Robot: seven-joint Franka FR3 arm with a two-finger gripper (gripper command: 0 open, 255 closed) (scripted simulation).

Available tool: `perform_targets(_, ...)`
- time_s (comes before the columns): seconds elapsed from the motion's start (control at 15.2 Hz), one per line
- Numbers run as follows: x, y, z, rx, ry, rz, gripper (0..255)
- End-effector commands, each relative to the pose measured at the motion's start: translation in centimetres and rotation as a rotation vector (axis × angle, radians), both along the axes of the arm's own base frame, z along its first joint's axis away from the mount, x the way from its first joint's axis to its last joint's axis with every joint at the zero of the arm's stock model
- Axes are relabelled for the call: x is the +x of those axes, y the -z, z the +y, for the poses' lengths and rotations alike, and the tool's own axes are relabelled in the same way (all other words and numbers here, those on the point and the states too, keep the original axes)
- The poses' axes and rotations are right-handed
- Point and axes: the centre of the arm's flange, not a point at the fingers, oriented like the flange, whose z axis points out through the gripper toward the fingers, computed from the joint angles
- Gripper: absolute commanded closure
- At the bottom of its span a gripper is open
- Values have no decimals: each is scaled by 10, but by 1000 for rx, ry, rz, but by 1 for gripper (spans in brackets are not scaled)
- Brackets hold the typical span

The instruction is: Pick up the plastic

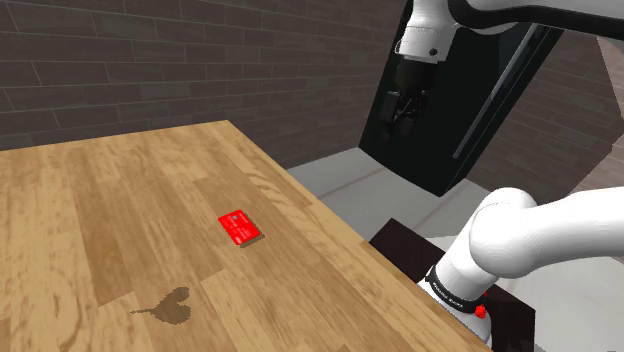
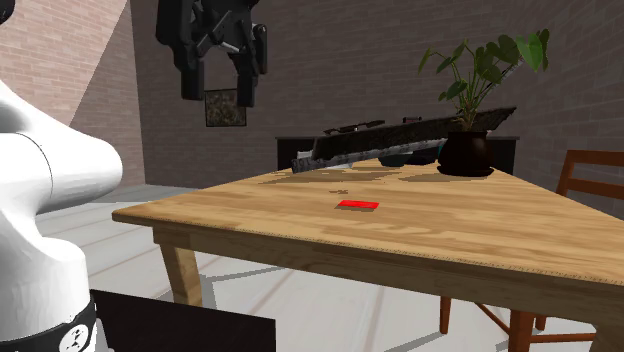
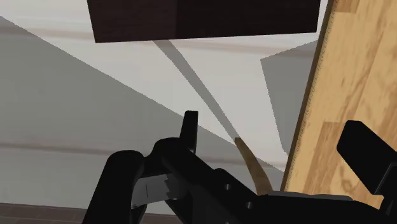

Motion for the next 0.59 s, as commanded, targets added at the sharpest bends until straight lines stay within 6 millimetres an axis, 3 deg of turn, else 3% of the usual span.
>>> perform_targets(0.0,0,0,0,0,0,0,0)
perform_targets(0.53,56,39,92,7,1,135,0)
